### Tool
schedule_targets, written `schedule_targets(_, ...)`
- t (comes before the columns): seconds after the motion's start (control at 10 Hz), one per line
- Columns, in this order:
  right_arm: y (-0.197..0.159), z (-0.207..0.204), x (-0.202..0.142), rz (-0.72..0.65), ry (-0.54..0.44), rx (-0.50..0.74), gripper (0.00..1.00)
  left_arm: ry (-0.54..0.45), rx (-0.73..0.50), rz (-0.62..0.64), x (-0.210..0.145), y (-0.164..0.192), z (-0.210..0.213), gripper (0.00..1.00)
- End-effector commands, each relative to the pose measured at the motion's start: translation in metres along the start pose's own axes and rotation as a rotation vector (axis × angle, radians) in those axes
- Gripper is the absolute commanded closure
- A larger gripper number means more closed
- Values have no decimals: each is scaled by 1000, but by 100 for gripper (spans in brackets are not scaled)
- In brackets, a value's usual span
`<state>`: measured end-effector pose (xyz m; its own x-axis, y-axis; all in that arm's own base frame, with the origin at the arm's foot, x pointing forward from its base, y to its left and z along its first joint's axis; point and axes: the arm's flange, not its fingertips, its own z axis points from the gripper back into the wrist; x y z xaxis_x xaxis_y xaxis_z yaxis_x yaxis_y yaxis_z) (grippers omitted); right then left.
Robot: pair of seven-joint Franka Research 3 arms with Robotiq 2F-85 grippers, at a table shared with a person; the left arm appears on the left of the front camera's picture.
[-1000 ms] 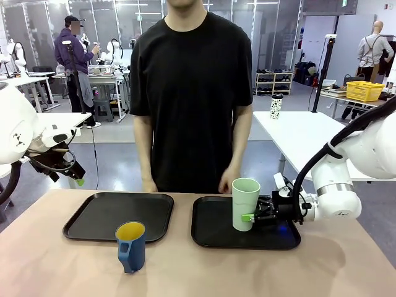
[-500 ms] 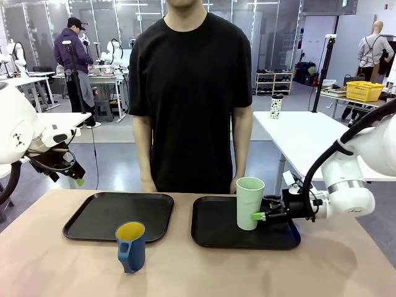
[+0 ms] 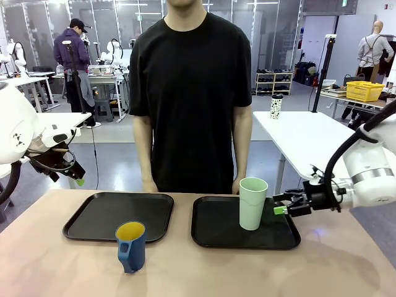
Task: Sort and store the cups by type.
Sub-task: Place the picked Reusable plastic cup into the Flat Tray indicated by the person.
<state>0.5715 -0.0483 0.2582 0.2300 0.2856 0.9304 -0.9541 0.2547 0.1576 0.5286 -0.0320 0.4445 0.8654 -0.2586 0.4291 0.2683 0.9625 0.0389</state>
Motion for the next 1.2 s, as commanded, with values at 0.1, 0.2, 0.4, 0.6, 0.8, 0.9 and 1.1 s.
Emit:
schedule_targets(0.1,26,41,34,7,194,-66,0,-3,-4,4,-1,1,2,0)
schedule_targets(0.2,29,48,43,20,270,-64,0,-3,-4,4,-1,1,2,0)
schedule_targets(0.4,31,52,56,4,407,-34,0,-3,-4,4,-1,1,2,0)
schedule_targets(0.6,22,59,42,52,247,-72,0,-3,-4,4,-1,1,2,0)
schedule_targets(0.8,22,59,42,52,247,-72,0,-3,-4,4,-1,1,2,0)
schedule_targets(0.9,22,59,42,52,247,-72,0,-3,-4,4,-1,1,2,0)
schedule_targets(1.1,22,59,42,52,247,-72,0,-3,-4,4,-1,1,2,0)
